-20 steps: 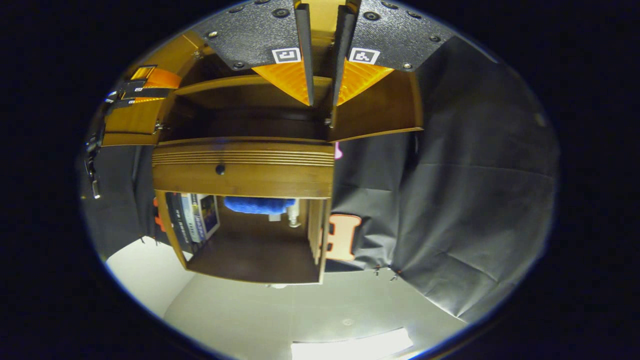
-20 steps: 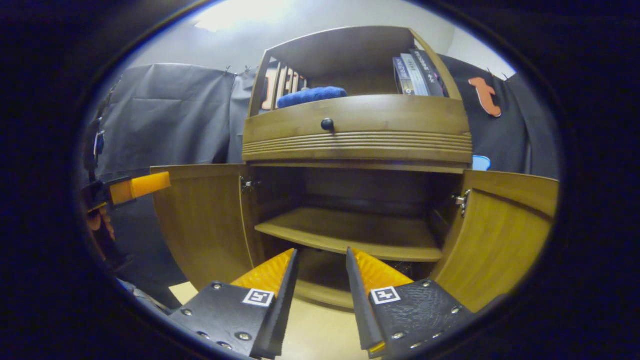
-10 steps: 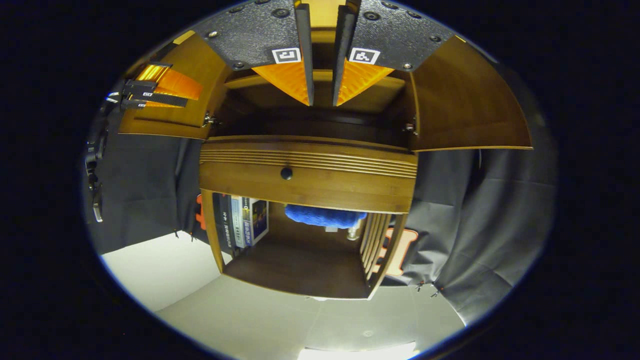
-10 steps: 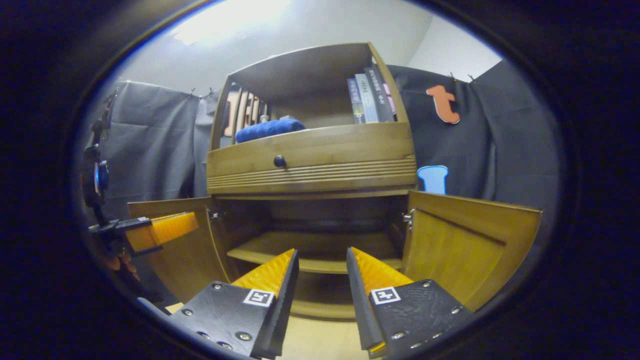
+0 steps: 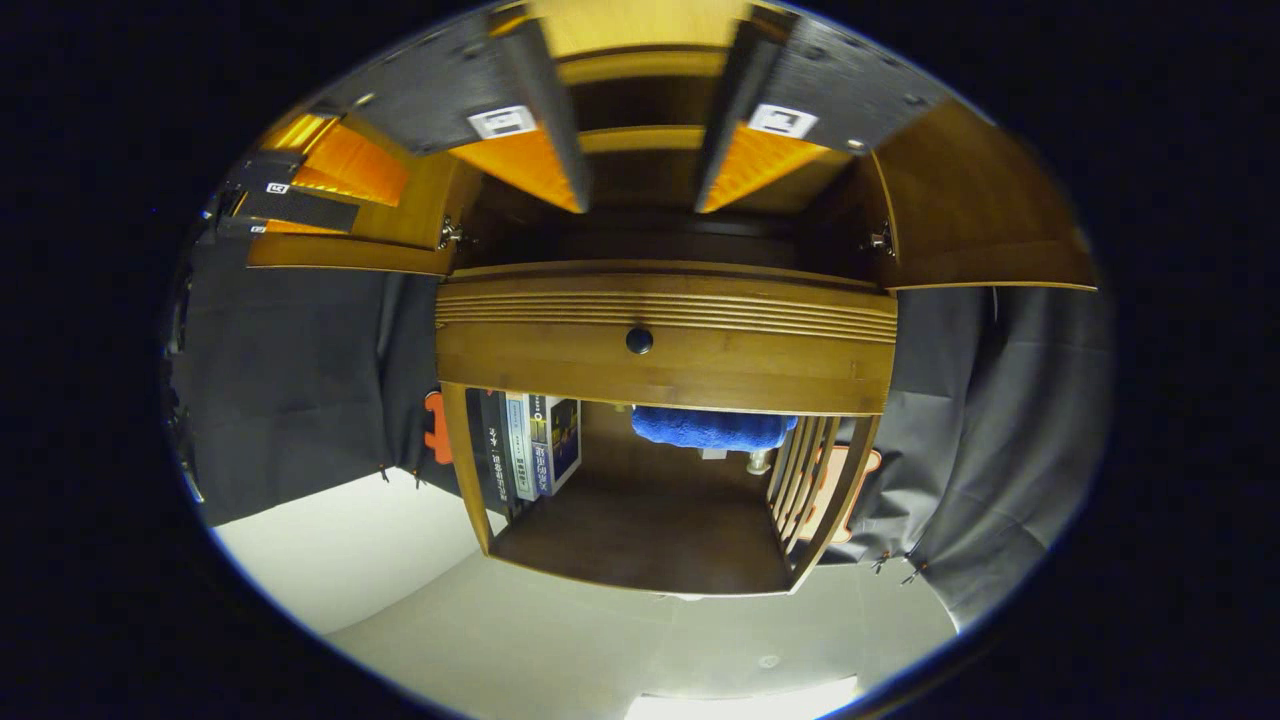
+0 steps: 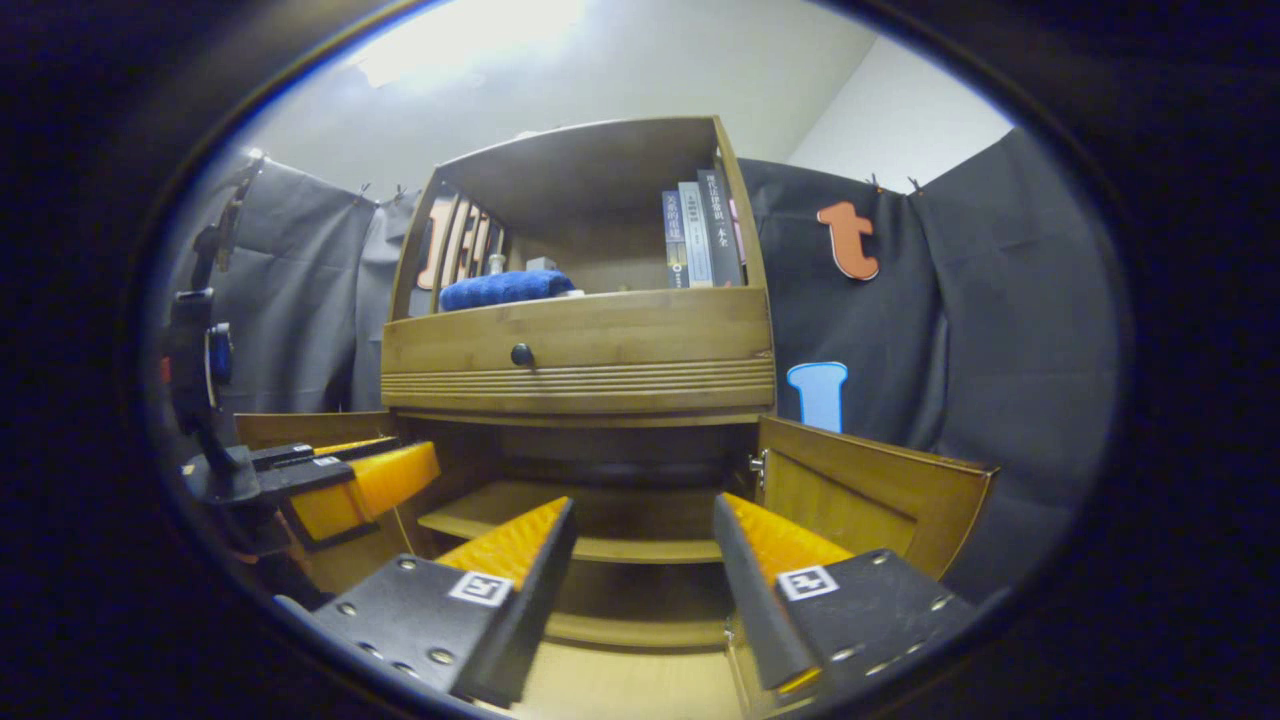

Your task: Open the right door of the double-door shoe cabinet with the right hand, and open the left door with the left hand.

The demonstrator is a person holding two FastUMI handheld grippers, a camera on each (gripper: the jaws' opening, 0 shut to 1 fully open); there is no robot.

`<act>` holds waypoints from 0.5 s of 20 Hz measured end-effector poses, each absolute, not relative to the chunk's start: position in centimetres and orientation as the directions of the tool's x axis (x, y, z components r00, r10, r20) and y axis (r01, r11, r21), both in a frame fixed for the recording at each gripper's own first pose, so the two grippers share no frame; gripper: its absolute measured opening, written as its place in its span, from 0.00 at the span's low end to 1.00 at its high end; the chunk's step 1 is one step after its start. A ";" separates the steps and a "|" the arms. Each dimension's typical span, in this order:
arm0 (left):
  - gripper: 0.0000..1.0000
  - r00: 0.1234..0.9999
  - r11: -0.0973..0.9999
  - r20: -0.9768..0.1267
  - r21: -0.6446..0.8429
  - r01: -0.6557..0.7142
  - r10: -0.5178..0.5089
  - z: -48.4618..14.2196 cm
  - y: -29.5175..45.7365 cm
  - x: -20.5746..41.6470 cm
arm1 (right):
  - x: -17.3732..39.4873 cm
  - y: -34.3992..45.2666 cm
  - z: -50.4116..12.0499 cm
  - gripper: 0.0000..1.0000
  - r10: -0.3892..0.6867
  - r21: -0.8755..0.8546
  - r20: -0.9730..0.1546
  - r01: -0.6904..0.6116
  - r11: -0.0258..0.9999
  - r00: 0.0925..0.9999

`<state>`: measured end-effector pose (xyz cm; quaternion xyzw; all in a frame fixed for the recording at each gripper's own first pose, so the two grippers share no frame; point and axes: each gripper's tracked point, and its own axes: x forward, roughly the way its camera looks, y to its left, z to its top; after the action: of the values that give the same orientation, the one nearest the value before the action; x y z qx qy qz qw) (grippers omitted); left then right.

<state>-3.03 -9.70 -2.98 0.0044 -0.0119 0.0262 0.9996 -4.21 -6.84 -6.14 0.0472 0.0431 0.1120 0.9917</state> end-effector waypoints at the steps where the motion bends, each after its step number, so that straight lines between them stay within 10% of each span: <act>1: 0.79 0.999 0.999 0.023 0.005 -0.046 0.046 -2.7 -10.1 -3.2 | -4.4 -7.0 -5.9 0.94 0.220 0.102 -0.066 -0.212 0.972 0.973; 2: 0.96 0.999 0.999 0.027 -0.007 -0.039 0.039 -3.1 -10.1 -2.8 | -4.3 -7.2 -5.7 0.96 0.212 0.098 -0.060 -0.205 0.974 0.975; 10: 0.92 0.999 0.999 0.037 -0.040 -0.021 0.022 -3.1 -10.5 -2.7 | -4.8 -8.1 -4.6 0.99 0.174 0.073 -0.029 -0.171 0.983 0.984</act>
<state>-2.71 -10.45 -3.06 -0.0196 -0.0185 0.0108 0.9996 -4.80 -8.10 -4.65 0.0349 0.0177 0.0866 0.9955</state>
